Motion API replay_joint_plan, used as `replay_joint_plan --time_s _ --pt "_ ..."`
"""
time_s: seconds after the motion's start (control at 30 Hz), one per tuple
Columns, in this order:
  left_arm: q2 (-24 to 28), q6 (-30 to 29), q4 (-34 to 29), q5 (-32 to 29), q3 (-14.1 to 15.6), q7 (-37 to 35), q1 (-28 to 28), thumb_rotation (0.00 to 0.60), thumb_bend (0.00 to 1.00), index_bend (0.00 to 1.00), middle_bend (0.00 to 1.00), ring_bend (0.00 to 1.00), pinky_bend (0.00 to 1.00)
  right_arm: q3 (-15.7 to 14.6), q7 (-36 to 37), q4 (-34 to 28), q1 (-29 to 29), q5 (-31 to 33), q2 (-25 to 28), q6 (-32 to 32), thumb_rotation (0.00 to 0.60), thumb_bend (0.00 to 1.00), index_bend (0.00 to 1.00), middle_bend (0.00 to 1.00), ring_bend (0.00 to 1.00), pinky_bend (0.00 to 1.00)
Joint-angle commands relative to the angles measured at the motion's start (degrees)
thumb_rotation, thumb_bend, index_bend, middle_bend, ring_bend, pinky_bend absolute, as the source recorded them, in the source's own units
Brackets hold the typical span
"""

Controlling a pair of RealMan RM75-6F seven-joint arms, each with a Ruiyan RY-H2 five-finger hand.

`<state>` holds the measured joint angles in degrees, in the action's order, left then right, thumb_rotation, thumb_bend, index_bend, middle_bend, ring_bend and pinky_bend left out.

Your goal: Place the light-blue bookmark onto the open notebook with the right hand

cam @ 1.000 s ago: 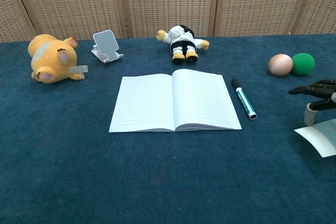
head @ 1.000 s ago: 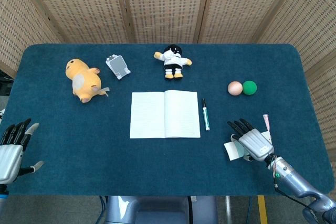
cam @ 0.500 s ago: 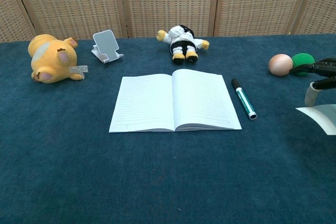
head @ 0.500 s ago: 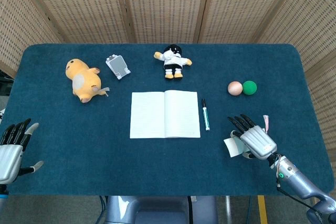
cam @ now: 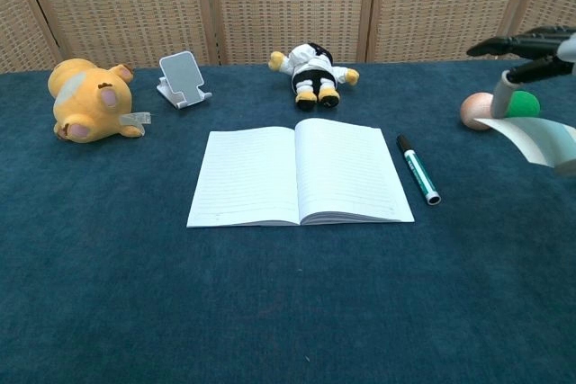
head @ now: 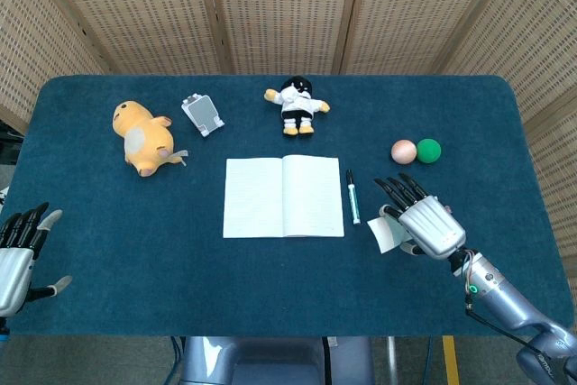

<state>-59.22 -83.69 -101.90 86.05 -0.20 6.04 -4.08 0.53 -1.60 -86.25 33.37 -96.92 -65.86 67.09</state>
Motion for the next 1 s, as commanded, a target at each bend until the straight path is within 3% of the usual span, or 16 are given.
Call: replay_joint_plan --time_s 0.03,0.27,0.5,0.67,1.0 --pt "0.22 0.55 -0.04 -0.69 -0.27 -0.29 -0.25 0.6 0.0 0.0 0.0 0.0 0.0 3.54 -5.34 -5.12 3.39 2.49 2.16 -3.93 0.6 0.16 0.56 0.0 0.0 0.0" --pt "0.73 3.58 -0.47 -5.04 -1.91 -0.61 -1.76 0.6 0.0 0.0 0.0 0.0 0.0 10.21 -16.16 -9.84 11.46 8.92 1.81 -13.4 0.6 0.16 0.56 0.0 0.0 0.0" --pt "1.07 5.85 -0.81 -8.71 -3.18 -0.37 -2.95 0.6 0.0 0.0 0.0 0.0 0.0 13.09 -18.02 -7.31 18.05 9.95 -2.11 -18.6 0.6 0.18 0.56 0.0 0.0 0.0" --pt "0.94 7.34 -0.6 -12.06 -4.19 -0.01 -3.68 0.6 0.0 0.0 0.0 0.0 0.0 12.74 -17.01 -1.08 22.95 4.92 -7.1 -19.7 0.6 0.18 0.57 0.0 0.0 0.01" --pt "0.63 11.07 0.53 -18.62 -6.04 0.88 -5.71 0.6 0.0 0.0 0.0 0.0 0.0 9.17 -13.62 17.81 33.29 -4.78 -21.0 -20.75 0.6 0.19 0.57 0.0 0.0 0.06"
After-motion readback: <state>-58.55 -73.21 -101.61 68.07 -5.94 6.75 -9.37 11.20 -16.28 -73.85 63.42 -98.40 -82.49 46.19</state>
